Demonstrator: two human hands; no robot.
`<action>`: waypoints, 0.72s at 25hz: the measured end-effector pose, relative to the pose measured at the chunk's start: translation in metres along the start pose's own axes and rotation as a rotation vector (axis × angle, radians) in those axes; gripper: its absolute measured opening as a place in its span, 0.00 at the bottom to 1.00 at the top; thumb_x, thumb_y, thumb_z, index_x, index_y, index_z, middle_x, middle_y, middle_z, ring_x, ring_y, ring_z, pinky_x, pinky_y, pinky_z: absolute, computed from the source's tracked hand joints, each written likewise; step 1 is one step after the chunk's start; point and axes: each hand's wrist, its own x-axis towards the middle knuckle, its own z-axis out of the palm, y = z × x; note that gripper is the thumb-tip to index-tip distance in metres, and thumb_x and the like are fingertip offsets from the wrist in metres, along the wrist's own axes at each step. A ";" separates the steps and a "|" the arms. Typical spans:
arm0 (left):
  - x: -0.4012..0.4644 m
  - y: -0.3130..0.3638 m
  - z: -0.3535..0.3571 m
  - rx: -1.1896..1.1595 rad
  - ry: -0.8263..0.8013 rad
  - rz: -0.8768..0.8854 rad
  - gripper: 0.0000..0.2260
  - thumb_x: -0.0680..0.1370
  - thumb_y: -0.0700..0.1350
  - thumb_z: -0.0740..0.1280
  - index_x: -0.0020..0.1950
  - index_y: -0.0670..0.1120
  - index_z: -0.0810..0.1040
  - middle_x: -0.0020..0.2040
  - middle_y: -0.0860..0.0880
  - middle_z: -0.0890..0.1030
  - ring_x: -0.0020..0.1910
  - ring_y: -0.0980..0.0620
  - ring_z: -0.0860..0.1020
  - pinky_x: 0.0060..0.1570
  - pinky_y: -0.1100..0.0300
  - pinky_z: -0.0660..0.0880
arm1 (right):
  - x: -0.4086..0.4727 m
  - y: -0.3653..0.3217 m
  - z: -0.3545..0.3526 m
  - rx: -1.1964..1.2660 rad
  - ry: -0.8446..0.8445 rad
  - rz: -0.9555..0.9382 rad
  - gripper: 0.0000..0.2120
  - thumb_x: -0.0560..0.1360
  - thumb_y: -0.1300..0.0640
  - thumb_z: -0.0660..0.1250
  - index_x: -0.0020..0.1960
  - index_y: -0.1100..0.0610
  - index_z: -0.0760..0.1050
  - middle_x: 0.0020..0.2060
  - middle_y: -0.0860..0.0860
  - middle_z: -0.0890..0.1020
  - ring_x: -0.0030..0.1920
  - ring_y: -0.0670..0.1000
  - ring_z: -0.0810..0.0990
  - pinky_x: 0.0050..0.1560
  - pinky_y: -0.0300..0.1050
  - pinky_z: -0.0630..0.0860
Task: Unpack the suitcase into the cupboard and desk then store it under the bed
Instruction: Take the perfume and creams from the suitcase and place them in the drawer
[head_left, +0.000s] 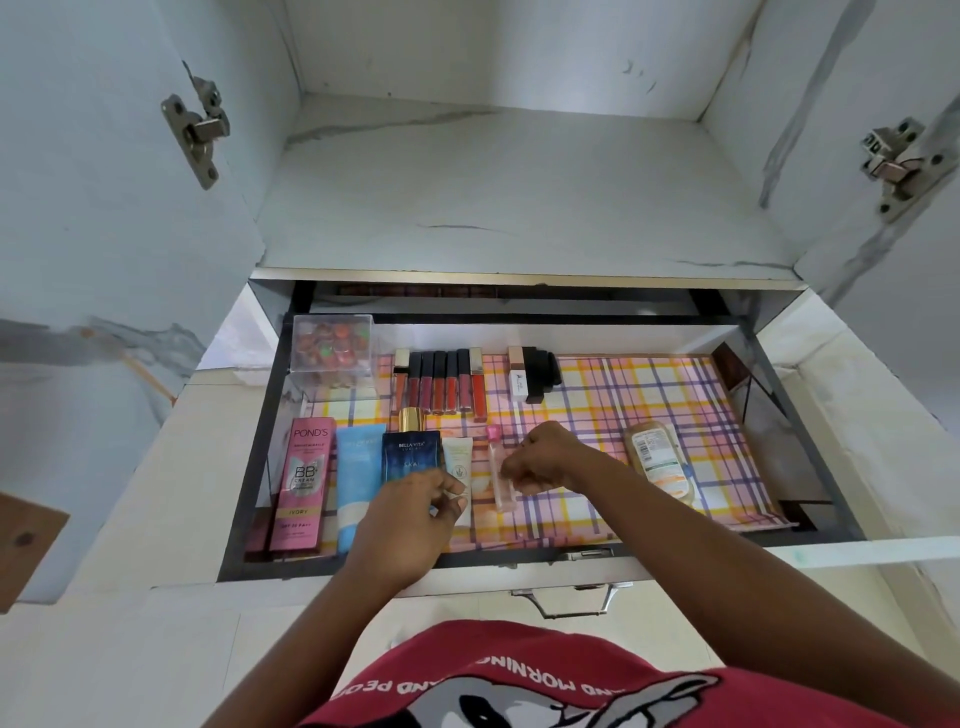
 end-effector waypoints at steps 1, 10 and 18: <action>0.000 0.000 0.000 0.000 -0.001 0.000 0.09 0.78 0.45 0.64 0.57 0.47 0.78 0.50 0.53 0.80 0.48 0.56 0.78 0.49 0.62 0.75 | -0.001 0.000 -0.003 0.012 -0.021 -0.010 0.07 0.69 0.68 0.72 0.41 0.64 0.74 0.38 0.61 0.81 0.32 0.53 0.80 0.43 0.49 0.81; 0.000 0.001 0.000 0.001 -0.014 -0.007 0.09 0.78 0.45 0.64 0.58 0.48 0.78 0.51 0.52 0.80 0.47 0.56 0.77 0.48 0.63 0.75 | -0.010 0.008 -0.008 -0.610 -0.035 -0.510 0.14 0.76 0.67 0.61 0.60 0.58 0.74 0.50 0.57 0.80 0.43 0.52 0.75 0.38 0.41 0.71; -0.001 0.001 0.000 0.002 -0.005 -0.012 0.09 0.78 0.44 0.64 0.58 0.46 0.78 0.52 0.50 0.81 0.46 0.56 0.78 0.47 0.64 0.75 | 0.000 0.006 0.003 -0.291 0.085 -0.295 0.16 0.65 0.59 0.78 0.42 0.56 0.71 0.46 0.54 0.80 0.41 0.50 0.78 0.34 0.37 0.74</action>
